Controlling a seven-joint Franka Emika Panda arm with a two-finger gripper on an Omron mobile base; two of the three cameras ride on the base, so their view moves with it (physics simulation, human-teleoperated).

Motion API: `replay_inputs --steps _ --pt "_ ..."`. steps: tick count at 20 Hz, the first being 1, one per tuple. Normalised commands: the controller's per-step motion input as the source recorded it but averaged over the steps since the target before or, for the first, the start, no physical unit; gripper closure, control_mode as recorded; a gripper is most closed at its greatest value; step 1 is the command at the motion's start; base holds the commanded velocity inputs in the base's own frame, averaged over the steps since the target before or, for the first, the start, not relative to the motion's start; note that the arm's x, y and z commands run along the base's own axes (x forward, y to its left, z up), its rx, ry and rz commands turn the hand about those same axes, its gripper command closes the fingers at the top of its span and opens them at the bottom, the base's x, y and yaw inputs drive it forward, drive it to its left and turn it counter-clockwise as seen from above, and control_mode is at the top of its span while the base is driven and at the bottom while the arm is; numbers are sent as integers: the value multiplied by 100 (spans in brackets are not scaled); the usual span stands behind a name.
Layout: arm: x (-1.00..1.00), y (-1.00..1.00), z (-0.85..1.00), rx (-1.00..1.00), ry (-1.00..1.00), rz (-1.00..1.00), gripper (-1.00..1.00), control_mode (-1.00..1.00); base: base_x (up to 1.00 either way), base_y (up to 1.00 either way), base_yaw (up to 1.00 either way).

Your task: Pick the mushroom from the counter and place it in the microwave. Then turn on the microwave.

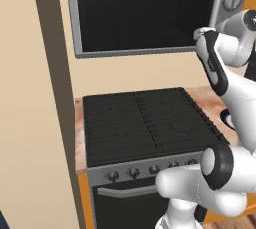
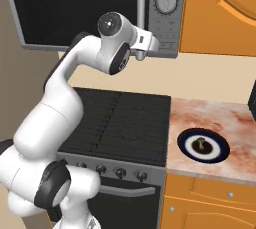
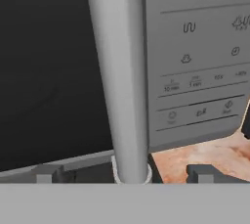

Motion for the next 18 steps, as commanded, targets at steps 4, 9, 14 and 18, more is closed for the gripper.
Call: replay_inputs --steps 4,9,14,18 --pt "37 0 0 3 -5 -2 -100 -100 0 0 0" --pt "41 -6 0 2 -6 -1 -100 -100 0 0 0" --pt "43 -1 0 1 -7 0 -100 -100 0 0 0" --pt "35 -2 0 0 -7 0 100 -100 0 0 0"
